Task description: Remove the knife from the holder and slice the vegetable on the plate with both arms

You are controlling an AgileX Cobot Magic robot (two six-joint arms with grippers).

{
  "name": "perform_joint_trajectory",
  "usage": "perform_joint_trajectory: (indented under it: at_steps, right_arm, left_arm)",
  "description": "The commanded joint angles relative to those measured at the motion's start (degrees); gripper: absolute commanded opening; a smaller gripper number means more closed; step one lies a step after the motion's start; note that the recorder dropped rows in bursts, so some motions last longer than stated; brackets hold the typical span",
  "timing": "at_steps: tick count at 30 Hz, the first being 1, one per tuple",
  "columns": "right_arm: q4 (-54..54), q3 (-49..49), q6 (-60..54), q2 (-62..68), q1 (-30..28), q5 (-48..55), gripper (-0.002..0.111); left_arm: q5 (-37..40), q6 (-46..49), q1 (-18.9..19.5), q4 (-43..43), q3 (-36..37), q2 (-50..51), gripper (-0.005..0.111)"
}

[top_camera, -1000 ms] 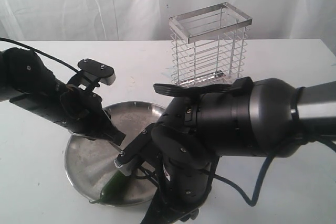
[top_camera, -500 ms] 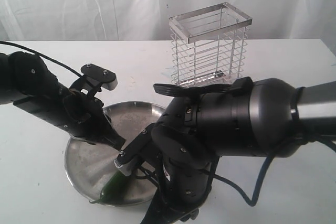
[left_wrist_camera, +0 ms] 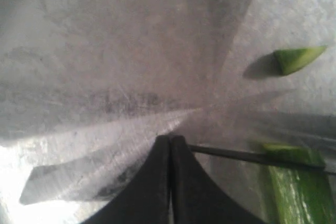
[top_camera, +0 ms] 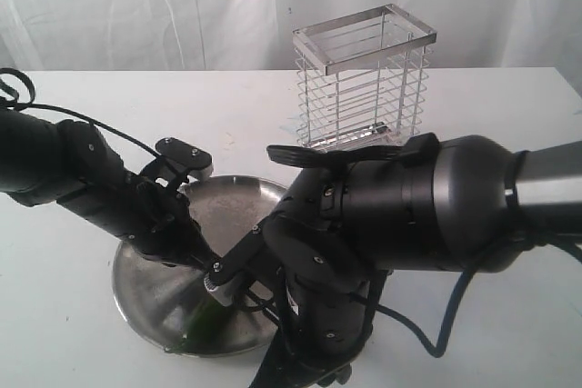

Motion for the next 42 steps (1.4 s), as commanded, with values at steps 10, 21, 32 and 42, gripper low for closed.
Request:
perform_joint_trajectory:
  at_steps: [10,21,32,42]
  right_arm:
    - [-0.39,0.14,-0.14,-0.01,0.13,-0.05,0.000]
    - [-0.27,0.14,-0.29,-0.01,0.13,0.51,0.000]
    - [0.54,0.04,-0.29,-0.01,0.13,8.31,0.000]
    - [3.27,-0.70,-3.09,-0.01,0.13,7.93,0.000]
  left_arm:
    - [10.89,0.43,-0.34,1.28,-3.79,-10.10,0.000]
    - [3.46,1.44,-0.44,-1.54,-0.75,-2.62,0.000]
    - [3.17,2.21,-0.44,-2.34,-1.51,0.75,0.000]
    - [7.59,2.23,-0.44,-3.18,-1.51,-6.92,0.000]
